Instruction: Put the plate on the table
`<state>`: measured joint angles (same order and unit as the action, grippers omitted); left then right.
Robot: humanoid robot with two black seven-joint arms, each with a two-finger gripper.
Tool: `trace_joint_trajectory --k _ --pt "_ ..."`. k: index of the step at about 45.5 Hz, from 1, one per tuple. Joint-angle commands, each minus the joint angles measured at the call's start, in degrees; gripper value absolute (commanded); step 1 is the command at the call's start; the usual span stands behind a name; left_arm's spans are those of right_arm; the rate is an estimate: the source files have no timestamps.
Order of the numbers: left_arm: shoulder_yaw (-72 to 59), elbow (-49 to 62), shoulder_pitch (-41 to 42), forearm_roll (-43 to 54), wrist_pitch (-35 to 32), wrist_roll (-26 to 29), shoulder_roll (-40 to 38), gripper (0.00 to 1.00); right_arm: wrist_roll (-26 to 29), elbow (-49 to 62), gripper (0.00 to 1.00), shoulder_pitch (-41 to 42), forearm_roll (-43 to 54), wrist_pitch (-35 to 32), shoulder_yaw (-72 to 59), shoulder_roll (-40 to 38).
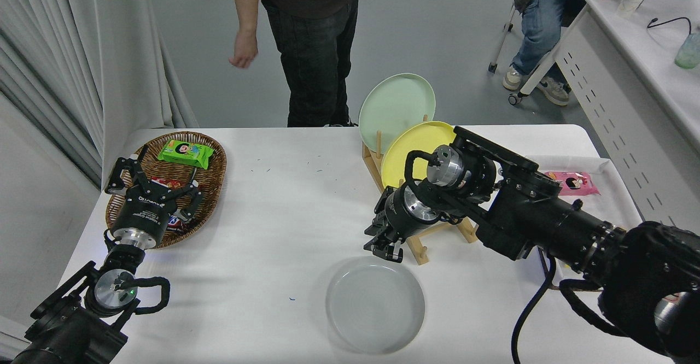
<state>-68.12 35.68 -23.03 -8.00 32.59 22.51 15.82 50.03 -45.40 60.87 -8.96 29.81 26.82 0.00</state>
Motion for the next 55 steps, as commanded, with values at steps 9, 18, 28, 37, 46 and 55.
trace_joint_trajectory --k 9,18,28,37,46,55 --pt "0.0 0.0 0.0 0.0 0.0 0.1 0.0 0.98 0.0 -2.8 0.43 3.5 -0.2 -4.4 1.8 0.0" --pt "-0.1 0.0 0.0 0.0 0.0 0.1 0.0 0.98 0.0 -8.2 0.43 5.4 -1.1 -9.0 8.9 0.0" --pt "0.0 0.0 0.0 0.0 -0.1 0.1 0.0 0.98 0.0 -8.1 0.51 6.1 -0.4 -32.3 12.2 0.0" --pt "0.0 0.0 0.0 0.0 0.0 0.1 0.0 0.98 0.0 -8.4 0.51 6.4 -0.4 -45.2 18.4 -2.4" --pt "0.0 0.0 0.0 0.0 -0.1 0.1 0.0 0.98 0.0 -7.8 0.52 6.7 -0.4 -56.8 25.8 -5.1" --pt "0.0 0.0 0.0 0.0 -0.1 0.0 0.0 0.98 -6.7 -5.6 0.51 6.7 -0.3 -65.6 30.0 -8.8"
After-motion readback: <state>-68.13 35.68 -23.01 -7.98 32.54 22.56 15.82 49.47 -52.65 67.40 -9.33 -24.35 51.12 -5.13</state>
